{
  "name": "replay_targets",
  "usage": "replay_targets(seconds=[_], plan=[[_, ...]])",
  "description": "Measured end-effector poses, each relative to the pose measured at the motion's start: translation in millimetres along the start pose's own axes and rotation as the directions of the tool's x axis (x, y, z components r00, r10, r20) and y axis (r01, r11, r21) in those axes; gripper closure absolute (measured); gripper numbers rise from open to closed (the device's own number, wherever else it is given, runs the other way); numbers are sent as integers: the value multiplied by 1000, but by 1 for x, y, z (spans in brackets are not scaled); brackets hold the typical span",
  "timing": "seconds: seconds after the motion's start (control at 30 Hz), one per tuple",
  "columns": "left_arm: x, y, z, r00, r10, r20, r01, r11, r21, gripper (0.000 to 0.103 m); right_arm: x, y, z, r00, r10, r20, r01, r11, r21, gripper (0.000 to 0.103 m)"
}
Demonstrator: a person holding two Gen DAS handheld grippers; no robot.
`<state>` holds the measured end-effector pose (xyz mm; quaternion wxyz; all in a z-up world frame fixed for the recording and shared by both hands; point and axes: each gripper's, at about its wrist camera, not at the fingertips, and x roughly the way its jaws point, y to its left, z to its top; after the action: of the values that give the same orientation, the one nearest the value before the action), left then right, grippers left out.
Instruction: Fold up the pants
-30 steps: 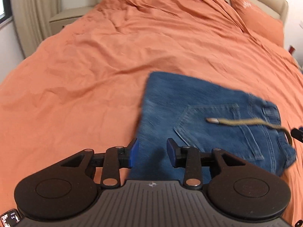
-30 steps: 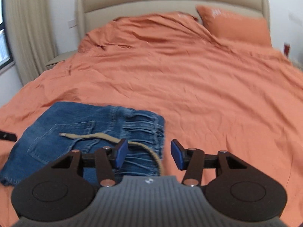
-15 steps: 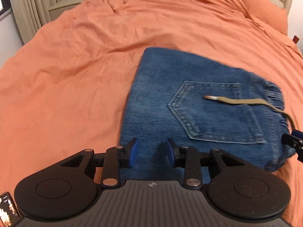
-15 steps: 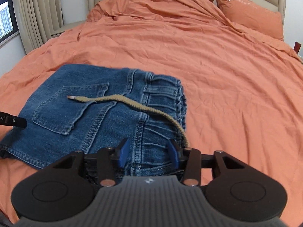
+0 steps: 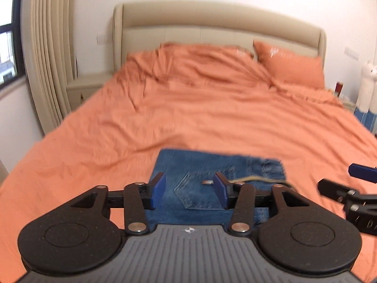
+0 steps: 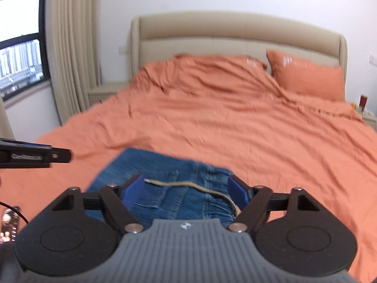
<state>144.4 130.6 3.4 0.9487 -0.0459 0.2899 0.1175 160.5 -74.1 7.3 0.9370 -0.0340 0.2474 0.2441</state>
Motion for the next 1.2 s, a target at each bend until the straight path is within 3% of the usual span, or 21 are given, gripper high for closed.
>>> replay_targets(seconds=[0.17,0.27,0.43,0.73,1.2], plan=[[-34,-12,-8,998,13,54,-15,1000,26,26,-45,15,-4,998,-24,50,24,1000,-1,22],[-48,-15,-16,997,35,73,-37,999,30,10,-67,22,-14,995,-59,76,60,998,-3,22],[-60,-12,-30,998,32,52,-32,1000,0,10,-82,25,-33,997,-63,45,62,998,20,22],[-52,-8,-60,999,35,-19,-35,999,-10,10,-75,23,-68,996,-86,-36,88,994,72,22],[-46,-7,-72,998,27,-54,-27,1000,6,10,-61,31,-71,995,-75,-67,80,994,78,22]])
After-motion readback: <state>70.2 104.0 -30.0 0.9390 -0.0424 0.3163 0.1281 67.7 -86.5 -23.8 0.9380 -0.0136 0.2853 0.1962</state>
